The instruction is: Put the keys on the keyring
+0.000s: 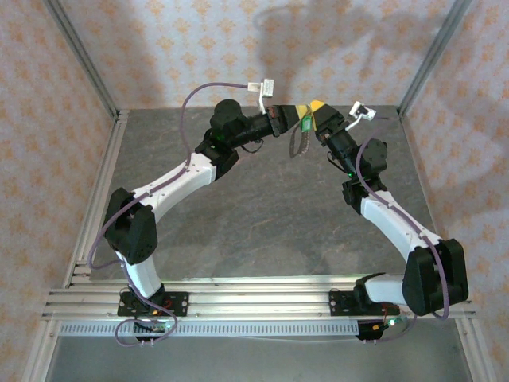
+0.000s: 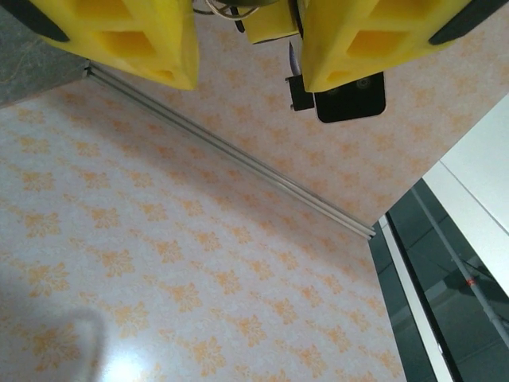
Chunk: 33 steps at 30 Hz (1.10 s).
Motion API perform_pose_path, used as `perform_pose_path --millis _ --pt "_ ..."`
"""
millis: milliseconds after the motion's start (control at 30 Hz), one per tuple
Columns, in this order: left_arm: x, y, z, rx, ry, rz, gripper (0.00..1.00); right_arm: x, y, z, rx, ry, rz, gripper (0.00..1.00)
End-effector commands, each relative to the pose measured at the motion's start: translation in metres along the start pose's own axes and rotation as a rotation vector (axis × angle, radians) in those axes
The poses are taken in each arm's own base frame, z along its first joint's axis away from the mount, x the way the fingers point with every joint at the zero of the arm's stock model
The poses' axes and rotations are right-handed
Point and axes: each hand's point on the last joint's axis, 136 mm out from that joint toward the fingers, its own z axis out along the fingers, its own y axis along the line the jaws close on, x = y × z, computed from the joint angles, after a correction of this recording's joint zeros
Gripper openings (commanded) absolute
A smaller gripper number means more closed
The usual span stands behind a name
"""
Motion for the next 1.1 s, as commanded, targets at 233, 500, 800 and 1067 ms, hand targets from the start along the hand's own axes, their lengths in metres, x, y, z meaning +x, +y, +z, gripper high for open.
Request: perform_pose_path --millis 233,500,800,1067 --pt "-0.012 -0.029 0.002 0.074 -0.024 0.041 0.00 0.006 0.040 -0.010 -0.127 0.016 -0.043 0.40" --pt "-0.012 -0.029 0.002 0.075 -0.021 0.042 0.00 0.010 0.033 -0.006 -0.101 0.047 -0.034 0.32" --pt "-0.012 -0.030 0.003 0.077 -0.019 0.043 0.00 0.016 0.022 -0.006 -0.056 0.071 -0.043 0.00" --pt "-0.012 -0.031 0.001 0.060 -0.005 0.061 0.00 0.013 0.017 -0.005 -0.036 0.085 -0.064 0.00"
